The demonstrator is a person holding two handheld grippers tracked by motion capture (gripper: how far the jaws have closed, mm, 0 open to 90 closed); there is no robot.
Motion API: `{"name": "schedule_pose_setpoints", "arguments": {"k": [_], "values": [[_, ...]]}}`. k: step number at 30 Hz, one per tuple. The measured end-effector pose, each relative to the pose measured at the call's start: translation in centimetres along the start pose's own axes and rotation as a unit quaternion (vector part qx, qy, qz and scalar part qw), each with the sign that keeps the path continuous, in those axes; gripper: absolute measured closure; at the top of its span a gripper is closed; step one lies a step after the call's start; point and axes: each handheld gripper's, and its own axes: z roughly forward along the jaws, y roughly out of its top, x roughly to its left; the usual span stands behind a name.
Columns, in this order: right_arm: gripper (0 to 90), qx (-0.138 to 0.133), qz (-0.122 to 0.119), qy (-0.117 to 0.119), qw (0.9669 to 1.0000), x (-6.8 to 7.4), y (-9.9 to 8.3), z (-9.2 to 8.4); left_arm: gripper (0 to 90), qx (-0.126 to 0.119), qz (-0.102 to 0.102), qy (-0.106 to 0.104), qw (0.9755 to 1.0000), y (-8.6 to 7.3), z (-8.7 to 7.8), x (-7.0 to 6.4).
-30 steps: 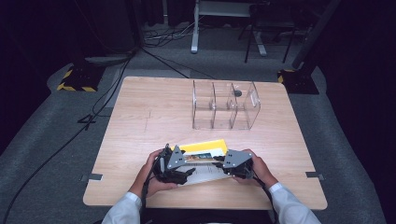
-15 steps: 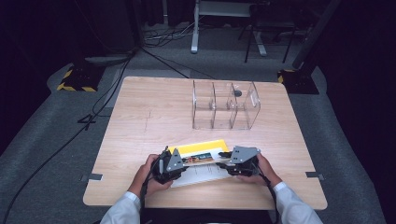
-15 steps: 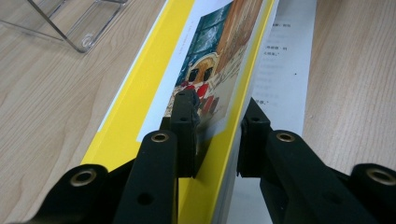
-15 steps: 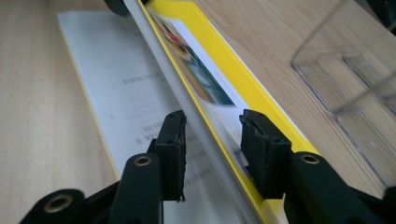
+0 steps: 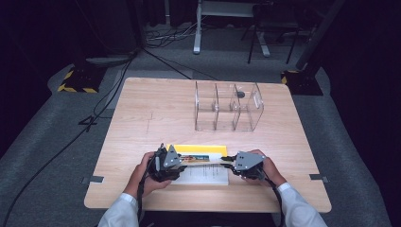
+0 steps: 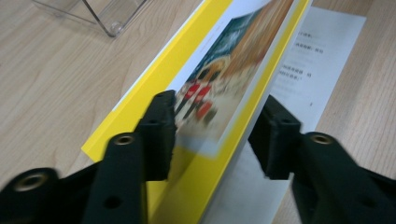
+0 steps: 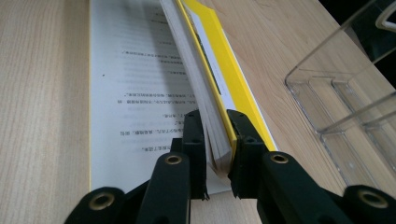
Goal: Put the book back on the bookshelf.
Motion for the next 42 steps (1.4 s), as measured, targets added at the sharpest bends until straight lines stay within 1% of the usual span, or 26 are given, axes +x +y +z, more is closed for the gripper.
{"name": "schedule_pose_setpoints", "arguments": {"k": [3,5,9,12,13,14,15,16,17,19,21,23,24,25,27,28,29,30,32,33,34,35,36,38,39,42], "values": [[80.4,0.005,-0.009,0.001,0.9999,0.3,0.5,0.3,50.0,0.004,0.013,-0.011,0.9998,1.1,0.2,-1.2],[80.8,0.004,-0.008,0.001,1.0,0.5,0.8,0.3,44.2,0.021,0.01,0.008,0.9997,1.8,0.7,-2.1],[81.1,0.005,-0.005,-0.002,1.0,0.5,1.2,0.3,37.9,0.027,0.003,0.026,0.9993,2.8,1.8,-3.0],[81.6,0.004,-0.006,0.0,1.0,0.6,1.4,0.3,36.8,0.021,0.002,0.019,0.9996,3.3,2.3,-3.3],[81.7,0.004,-0.007,0.0,1.0,0.7,1.5,0.3,40.3,0.026,0.009,0.026,0.9993,3.5,2.4,-3.5],[81.7,0.004,-0.009,-0.001,1.0,0.8,1.7,0.2,47.8,0.03,0.02,0.04,0.9985,3.7,2.6,-3.7],[81.7,0.004,-0.009,-0.001,1.0,0.8,1.7,0.2,54.5,0.03,0.02,0.04,0.9985,3.7,2.6,-3.7],[81.6,0.006,-0.011,-0.002,0.9999,0.8,1.9,0.2,54.5,0.034,0.025,0.048,0.998,3.7,2.6,-3.8],[81.3,0.007,-0.014,-0.002,0.9999,0.9,2.0,0.2,64.9,0.033,0.03,0.047,0.9979,3.7,2.6,-3.7],[79.4,0.005,-0.012,-0.005,0.9999,0.9,2.0,0.2,69.7,0.025,0.029,0.039,0.9985,3.5,2.4,-3.4],[74.9,-0.01,0.007,-0.012,0.9999,0.8,2.1,0.0,73.2,0.016,0.03,0.038,0.9987,3.3,2.2,-3.4],[61.8,-0.028,0.037,-0.021,0.9987,0.2,2.0,-0.5,77.0,0.013,0.032,0.036,0.9988,3.2,2.1,-3.2],[61.8,-0.028,0.037,-0.021,0.9987,0.2,2.0,-0.5,77.0,0.007,0.028,0.036,0.999,3.1,1.9,-3.1],[57.2,-0.031,0.046,-0.022,0.9982,-0.1,1.8,-0.8,77.5,0.001,0.025,0.032,0.9992,3.0,1.7,-2.9],[48.7,-0.027,0.07,-0.029,0.9968,-0.8,1.1,-1.2,78.4,-0.009,0.021,0.028,0.9993,2.8,1.2,-2.6],[44.5,-0.016,0.093,-0.026,0.9952,-1.5,0.2,-1.3,79.9,-0.012,0.023,0.026,0.9993,2.7,1.0,-2.5],[43.3,-0.012,0.103,-0.025,0.9942,-1.8,-0.2,-1.3,80.2,-0.014,0.024,0.024,0.9993,2.6,0.9,-2.5],[43.3,-0.012,0.103,-0.025,0.9942,-1.8,-0.2,-1.3,80.2,-0.019,0.02,0.022,0.9994,2.5,0.7,-2.5],[40.5,0.008,0.122,-0.028,0.9921,-2.3,-1.4,-0.9,80.3,-0.03,0.011,0.017,0.9993,2.2,0.1,-2.2],[38.6,0.027,0.131,-0.035,0.9904,-2.5,-2.3,-0.3,80.3,-0.036,0.008,0.017,0.9992,2.1,-0.1,-2.1],[38.6,0.027,0.131,-0.035,0.9904,-2.5,-2.3,-0.3,80.3,-0.04,0.005,0.017,0.999,2.0,-0.2,-2.0],[36.2,0.038,0.138,-0.045,0.9887,-2.6,-2.9,0.3,80.3,-0.052,-0.003,0.02,0.9984,1.8,-0.6,-1.8],[36.2,0.038,0.138,-0.045,0.9887,-2.6,-2.9,0.3,80.3,-0.052,-0.003,0.02,0.9984,1.8,-0.6,-1.8],[34.6,0.045,0.143,-0.06,0.9868,-2.4,-3.1,0.9,80.3,-0.062,-0.011,0.021,0.9978,1.7,-0.9,-1.6],[33.5,0.047,0.146,-0.062,0.9862,-2.3,-3.2,1.4,80.4,-0.069,-0.018,0.016,0.9973,1.6,-1.2,-1.5],[32.6,0.041,0.151,-0.062,0.9857,-2.2,-3.2,2.0,80.5,-0.074,-0.017,0.016,0.997,1.6,-1.4,-1.5]]}}
